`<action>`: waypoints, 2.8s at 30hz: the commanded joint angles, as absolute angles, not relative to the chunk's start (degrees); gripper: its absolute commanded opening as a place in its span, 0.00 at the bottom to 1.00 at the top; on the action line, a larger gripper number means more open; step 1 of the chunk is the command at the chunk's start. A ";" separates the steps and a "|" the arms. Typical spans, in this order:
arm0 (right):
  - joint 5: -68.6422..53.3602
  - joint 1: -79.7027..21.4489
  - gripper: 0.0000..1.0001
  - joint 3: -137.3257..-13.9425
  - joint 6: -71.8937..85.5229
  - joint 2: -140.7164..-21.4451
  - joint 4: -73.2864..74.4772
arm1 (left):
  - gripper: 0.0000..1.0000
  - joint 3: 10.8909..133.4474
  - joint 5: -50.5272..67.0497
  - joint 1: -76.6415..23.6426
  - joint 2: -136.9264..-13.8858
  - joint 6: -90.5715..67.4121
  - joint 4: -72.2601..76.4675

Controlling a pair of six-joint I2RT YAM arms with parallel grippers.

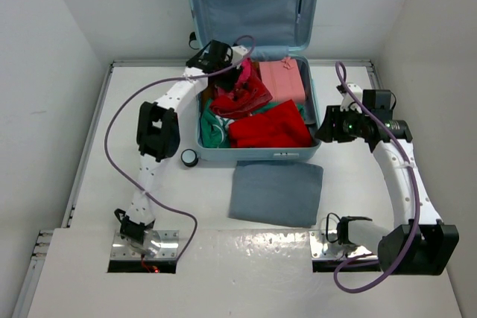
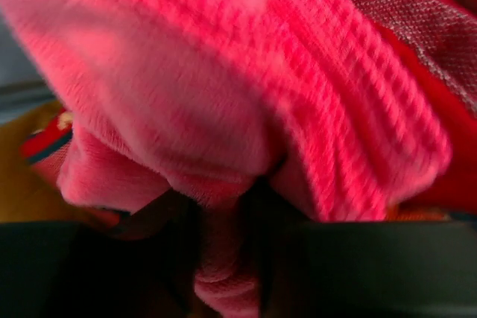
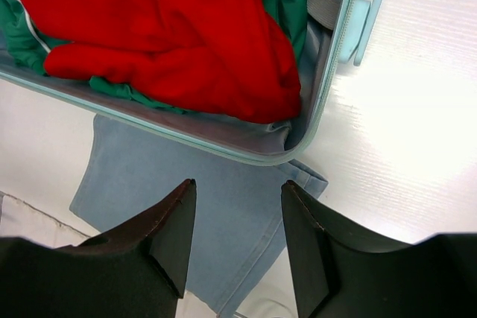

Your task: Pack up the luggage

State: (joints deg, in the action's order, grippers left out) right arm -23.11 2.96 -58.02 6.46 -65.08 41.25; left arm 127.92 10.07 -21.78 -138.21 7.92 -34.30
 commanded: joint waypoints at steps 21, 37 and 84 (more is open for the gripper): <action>-19.00 -5.18 0.57 -44.57 -6.16 -53.00 50.44 | 1.00 76.34 43.41 -18.10 -78.42 17.47 -21.77; -12.41 -6.77 0.63 -41.14 39.78 -47.73 51.23 | 0.95 37.71 21.55 -34.80 -54.67 -23.08 -7.02; -26.97 -4.30 0.04 -8.60 51.79 -52.31 19.13 | 0.41 29.18 8.35 -59.94 -88.17 -57.69 24.62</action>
